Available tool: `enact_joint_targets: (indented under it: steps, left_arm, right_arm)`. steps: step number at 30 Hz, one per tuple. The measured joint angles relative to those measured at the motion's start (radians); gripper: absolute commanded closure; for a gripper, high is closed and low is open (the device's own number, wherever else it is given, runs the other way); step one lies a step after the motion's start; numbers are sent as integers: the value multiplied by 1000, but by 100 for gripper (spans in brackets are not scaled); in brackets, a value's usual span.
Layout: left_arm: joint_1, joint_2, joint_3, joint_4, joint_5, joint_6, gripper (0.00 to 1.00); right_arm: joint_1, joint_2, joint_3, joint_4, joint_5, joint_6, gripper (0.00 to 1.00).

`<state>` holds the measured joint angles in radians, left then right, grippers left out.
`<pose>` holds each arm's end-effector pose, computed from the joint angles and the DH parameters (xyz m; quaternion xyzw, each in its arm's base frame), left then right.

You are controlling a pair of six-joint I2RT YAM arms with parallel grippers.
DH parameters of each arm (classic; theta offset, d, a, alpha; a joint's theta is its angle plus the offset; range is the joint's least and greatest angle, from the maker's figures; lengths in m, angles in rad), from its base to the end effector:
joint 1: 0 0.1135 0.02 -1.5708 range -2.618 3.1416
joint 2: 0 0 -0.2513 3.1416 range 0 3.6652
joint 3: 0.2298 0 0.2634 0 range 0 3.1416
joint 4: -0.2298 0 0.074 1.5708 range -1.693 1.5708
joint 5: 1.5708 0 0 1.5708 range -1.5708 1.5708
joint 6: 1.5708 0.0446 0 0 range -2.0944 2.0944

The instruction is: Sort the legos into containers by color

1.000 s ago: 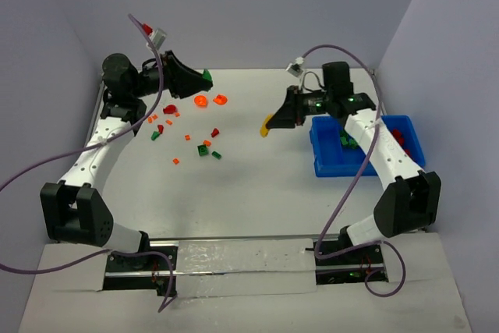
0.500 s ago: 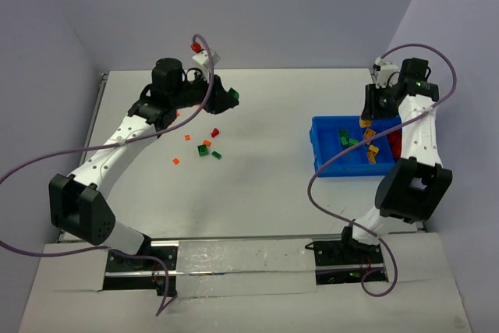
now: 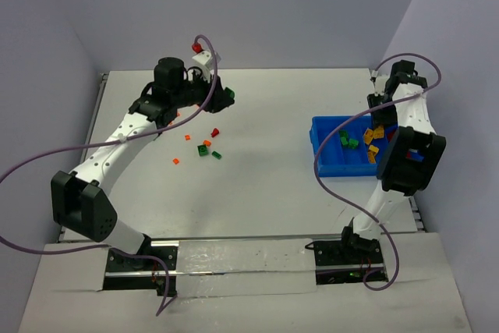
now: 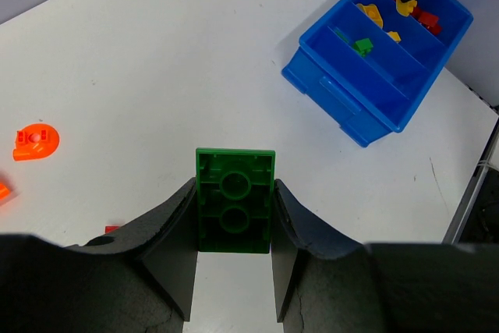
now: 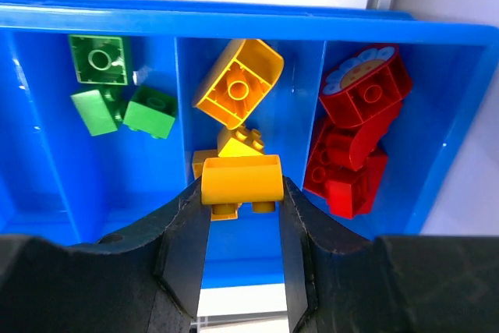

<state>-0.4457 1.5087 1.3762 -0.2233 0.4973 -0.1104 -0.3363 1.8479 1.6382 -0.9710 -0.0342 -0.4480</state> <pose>0.3271 -0.1799 0.3505 0.2713 0.7612 -0.3462 0.4765 0.3754 -0.1296 0.2508 -0.0581 0.9792 -0.0586 0.1855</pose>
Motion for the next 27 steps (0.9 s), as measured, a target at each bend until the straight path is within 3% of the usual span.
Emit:
enact_joint_targets:
  steps: [4, 8, 9, 11, 17, 21, 27]
  left_arm:
    - [0, 13, 0, -3, 0, 2, 100]
    - [0, 28, 1, -7, 1, 1, 100]
    - [0, 30, 1, -8, 1, 1, 100]
    - [0, 31, 1, -13, 1, 0, 100]
    - [0, 31, 12, -20, 25, -15, 100]
    - [17, 31, 11, -11, 118, -73, 100]
    - [102, -6, -124, 230, 367, -388, 100]
  right_arm:
    - [0, 18, -1, -10, 13, -3, 77]
    - [0, 29, -9, -14, 18, -4, 42]
    - [0, 31, -13, -16, 19, -4, 39]
    - [0, 34, -21, -19, 20, -8, 19]
    - [5, 36, -25, -50, 18, -9, 14]
    - [27, 23, -5, -96, -25, 6, 13]
    - [194, -146, 35, -82, -261, 49, 9]
